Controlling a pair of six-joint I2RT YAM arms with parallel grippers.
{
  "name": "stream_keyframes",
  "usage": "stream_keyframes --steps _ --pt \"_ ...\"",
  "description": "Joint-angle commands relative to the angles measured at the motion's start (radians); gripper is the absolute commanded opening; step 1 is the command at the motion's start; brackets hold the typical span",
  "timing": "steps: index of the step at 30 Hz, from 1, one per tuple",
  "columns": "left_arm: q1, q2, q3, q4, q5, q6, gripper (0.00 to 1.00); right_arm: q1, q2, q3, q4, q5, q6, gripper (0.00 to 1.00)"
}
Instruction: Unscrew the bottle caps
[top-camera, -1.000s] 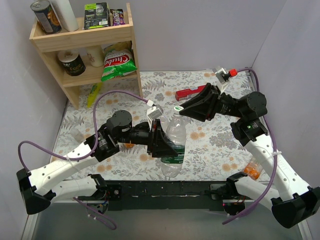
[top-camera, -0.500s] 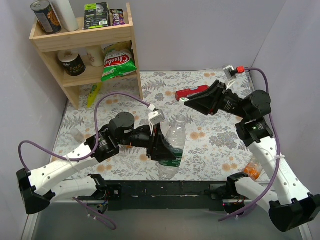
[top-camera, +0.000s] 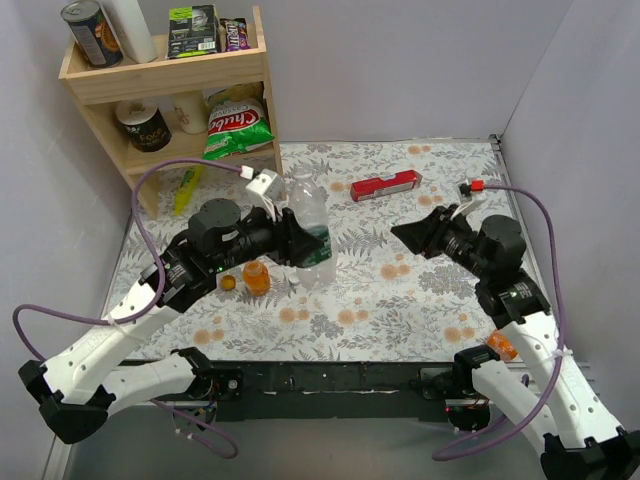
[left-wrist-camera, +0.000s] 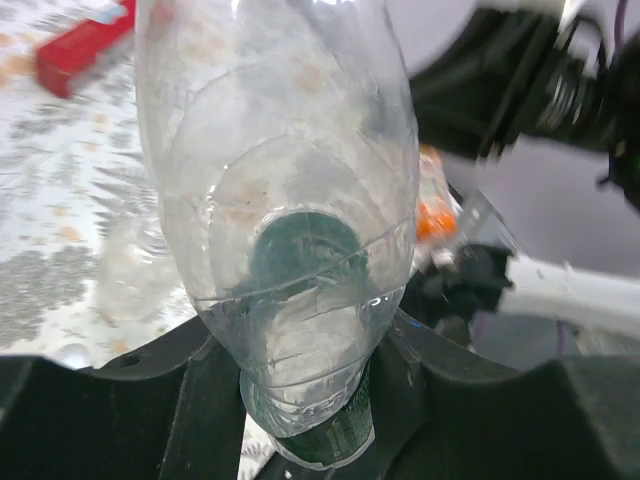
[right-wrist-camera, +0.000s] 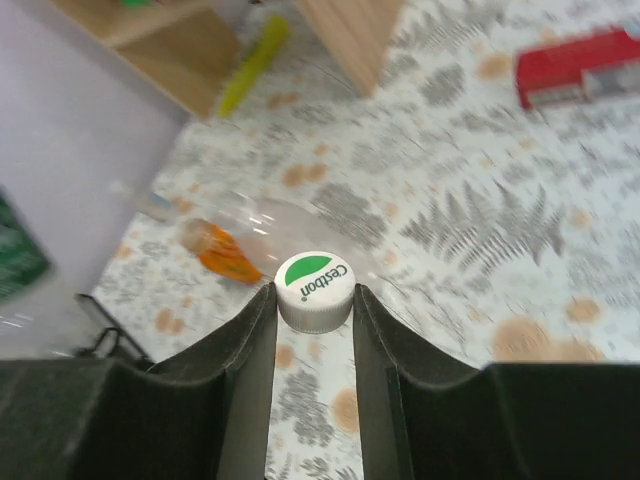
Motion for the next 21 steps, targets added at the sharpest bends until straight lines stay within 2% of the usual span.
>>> stream_keyframes --steps 1,5,6,11,21 --pt "0.062 -0.012 0.044 -0.038 -0.158 -0.026 0.31 0.028 -0.017 -0.178 -0.059 0.209 -0.066 0.01" --pt "0.064 -0.006 0.045 -0.024 -0.178 -0.049 0.31 0.116 0.009 -0.324 0.017 0.339 -0.059 0.01" --pt "0.064 -0.003 0.047 -0.024 -0.178 -0.049 0.31 0.197 0.040 -0.350 0.045 0.409 -0.060 0.01" --pt "0.065 0.011 0.056 -0.045 -0.175 -0.048 0.31 0.331 0.167 -0.409 0.211 0.549 -0.059 0.01" --pt "0.067 0.011 0.058 -0.067 -0.175 -0.045 0.31 0.411 0.394 -0.456 0.485 0.686 -0.118 0.01"
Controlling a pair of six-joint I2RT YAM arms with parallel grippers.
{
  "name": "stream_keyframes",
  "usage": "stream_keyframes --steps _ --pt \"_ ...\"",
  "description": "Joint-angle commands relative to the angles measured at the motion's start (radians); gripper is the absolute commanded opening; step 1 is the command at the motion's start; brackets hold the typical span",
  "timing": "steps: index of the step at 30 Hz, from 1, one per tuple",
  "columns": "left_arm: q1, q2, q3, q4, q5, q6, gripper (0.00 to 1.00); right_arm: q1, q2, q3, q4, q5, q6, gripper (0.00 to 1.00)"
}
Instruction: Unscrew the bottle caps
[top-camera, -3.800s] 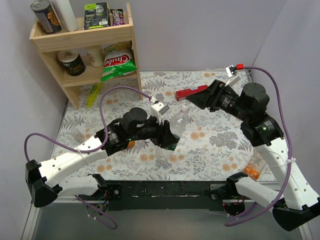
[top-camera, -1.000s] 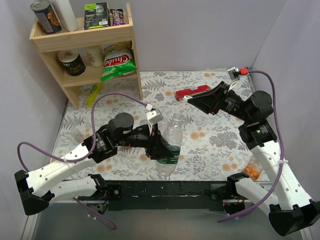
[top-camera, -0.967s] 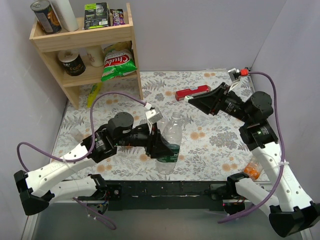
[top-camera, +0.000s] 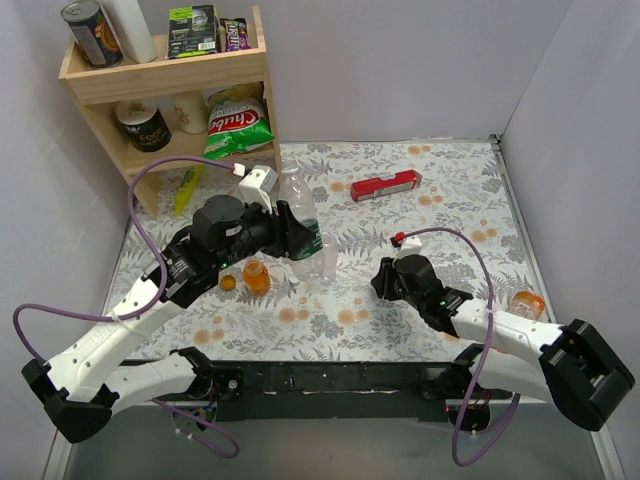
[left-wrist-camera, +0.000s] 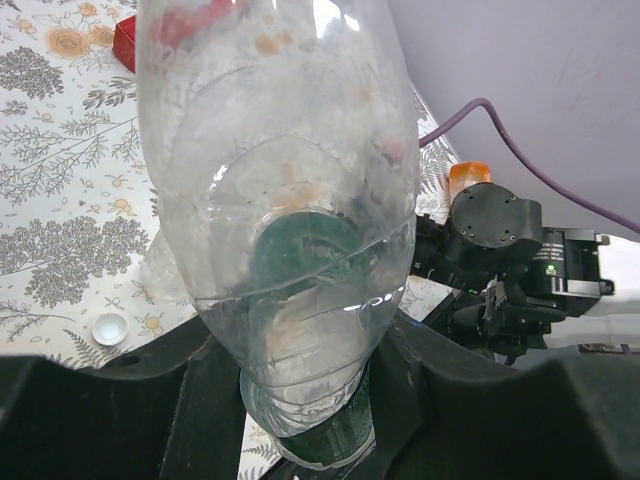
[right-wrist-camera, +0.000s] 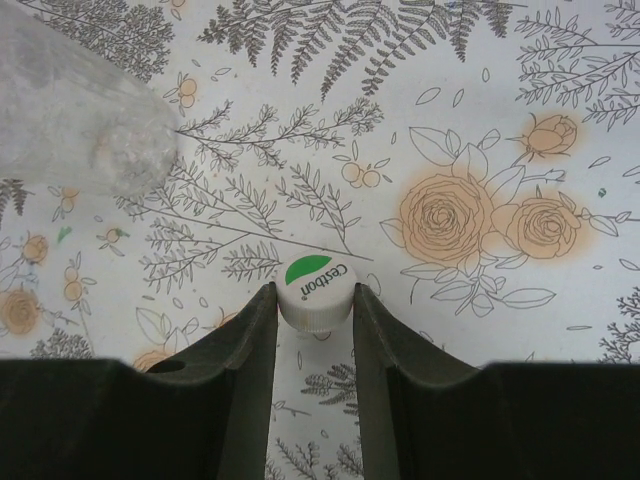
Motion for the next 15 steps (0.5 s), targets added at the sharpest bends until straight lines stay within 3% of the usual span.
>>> stream_keyframes --steps 1,11,15 --pt "0.006 -0.010 0.039 -0.013 -0.017 0.004 0.31 0.022 0.083 -0.012 0.204 0.104 -0.041 0.01" --pt "0.007 0.007 0.050 -0.045 -0.017 0.021 0.31 0.076 0.338 0.075 0.245 0.208 -0.036 0.01" --pt "0.009 0.017 0.062 -0.051 -0.019 0.031 0.31 0.076 0.424 0.127 0.241 0.172 -0.030 0.05"
